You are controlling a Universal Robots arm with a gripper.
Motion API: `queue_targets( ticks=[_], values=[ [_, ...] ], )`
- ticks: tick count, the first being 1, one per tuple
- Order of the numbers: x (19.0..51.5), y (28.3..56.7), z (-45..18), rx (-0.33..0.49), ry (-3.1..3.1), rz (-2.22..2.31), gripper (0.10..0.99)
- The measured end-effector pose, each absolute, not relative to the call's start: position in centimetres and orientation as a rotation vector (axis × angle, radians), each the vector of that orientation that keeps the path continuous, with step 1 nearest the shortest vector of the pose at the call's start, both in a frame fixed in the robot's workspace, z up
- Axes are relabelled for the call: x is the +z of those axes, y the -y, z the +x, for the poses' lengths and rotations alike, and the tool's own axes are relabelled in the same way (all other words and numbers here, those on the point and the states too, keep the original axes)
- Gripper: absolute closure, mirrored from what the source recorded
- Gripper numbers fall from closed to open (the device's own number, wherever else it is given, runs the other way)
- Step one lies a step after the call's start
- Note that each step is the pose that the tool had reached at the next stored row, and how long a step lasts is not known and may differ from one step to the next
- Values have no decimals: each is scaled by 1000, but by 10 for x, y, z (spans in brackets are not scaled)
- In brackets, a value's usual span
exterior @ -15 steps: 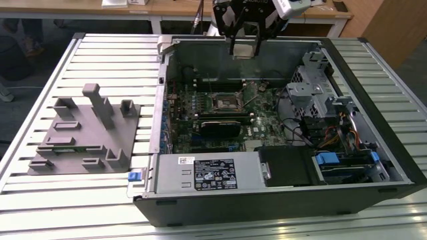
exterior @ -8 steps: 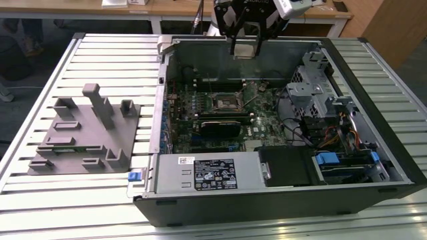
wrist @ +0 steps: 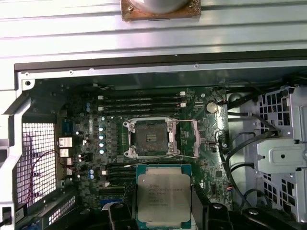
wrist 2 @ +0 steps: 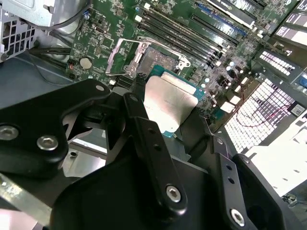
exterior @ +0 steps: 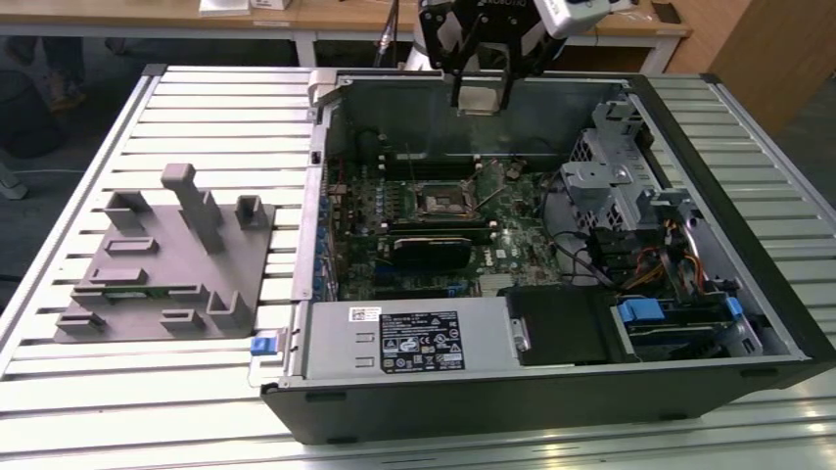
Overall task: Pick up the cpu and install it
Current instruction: 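Place the cpu into insertion slot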
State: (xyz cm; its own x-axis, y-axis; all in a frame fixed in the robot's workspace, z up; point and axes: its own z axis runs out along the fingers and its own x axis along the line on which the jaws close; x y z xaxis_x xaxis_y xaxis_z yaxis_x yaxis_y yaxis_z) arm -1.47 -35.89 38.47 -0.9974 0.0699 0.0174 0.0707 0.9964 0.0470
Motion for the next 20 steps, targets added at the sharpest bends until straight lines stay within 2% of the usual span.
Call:
queue_targets(
  ticks=[20],
  values=[
    [385,359,-15,-75,3120,-201,545]
  ],
)
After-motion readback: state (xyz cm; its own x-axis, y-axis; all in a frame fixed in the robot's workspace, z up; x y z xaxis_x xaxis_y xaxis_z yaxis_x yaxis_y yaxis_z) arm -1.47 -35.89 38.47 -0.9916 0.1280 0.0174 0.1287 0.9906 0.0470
